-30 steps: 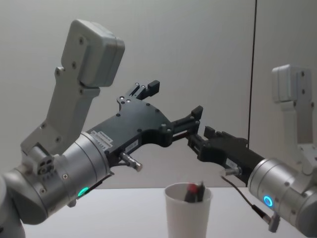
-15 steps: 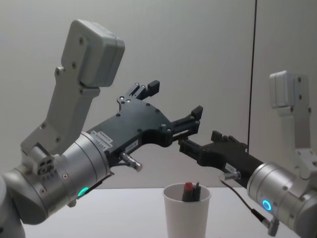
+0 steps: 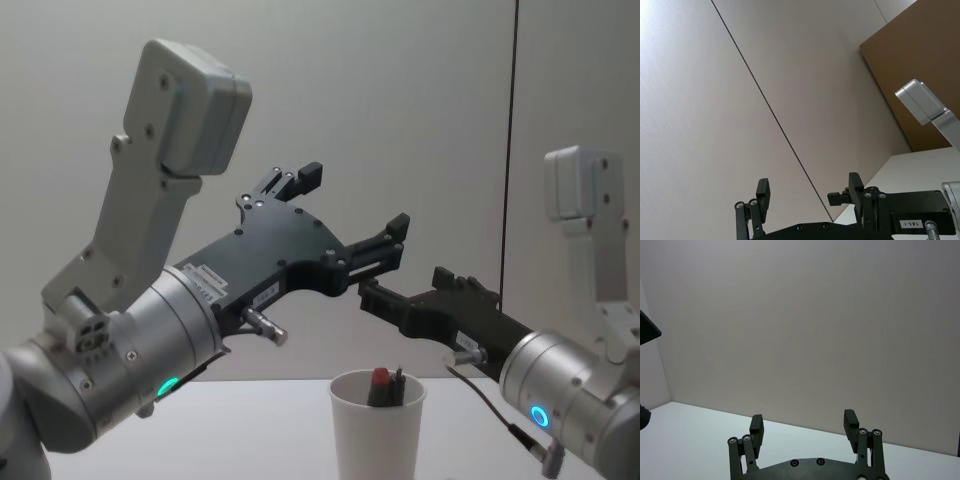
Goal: Place the pen into the pen holder.
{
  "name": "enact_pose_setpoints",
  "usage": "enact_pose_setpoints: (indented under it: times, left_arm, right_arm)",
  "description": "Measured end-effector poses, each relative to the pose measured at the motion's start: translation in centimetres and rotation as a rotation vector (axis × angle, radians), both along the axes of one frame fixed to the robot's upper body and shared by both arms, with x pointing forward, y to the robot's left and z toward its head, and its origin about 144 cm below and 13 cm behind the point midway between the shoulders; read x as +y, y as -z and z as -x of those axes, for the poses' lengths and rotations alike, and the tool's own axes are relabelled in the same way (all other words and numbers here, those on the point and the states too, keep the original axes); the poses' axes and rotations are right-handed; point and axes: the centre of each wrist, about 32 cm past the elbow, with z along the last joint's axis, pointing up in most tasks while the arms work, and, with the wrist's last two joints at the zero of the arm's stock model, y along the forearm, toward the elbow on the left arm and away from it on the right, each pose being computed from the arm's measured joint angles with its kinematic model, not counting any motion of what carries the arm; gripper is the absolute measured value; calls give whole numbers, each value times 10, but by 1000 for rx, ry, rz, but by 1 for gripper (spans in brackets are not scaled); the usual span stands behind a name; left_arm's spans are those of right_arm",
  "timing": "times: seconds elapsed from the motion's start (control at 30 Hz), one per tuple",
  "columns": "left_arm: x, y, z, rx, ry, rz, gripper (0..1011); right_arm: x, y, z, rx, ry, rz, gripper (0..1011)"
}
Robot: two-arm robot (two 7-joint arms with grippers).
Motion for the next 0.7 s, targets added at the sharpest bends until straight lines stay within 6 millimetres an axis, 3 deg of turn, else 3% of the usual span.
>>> enact_pose_setpoints:
  times: [0.7]
  left_arm:
    - [0, 0, 0, 0, 0, 0, 1000]
  right_arm:
    - [0, 1, 0, 4, 1, 0, 1001]
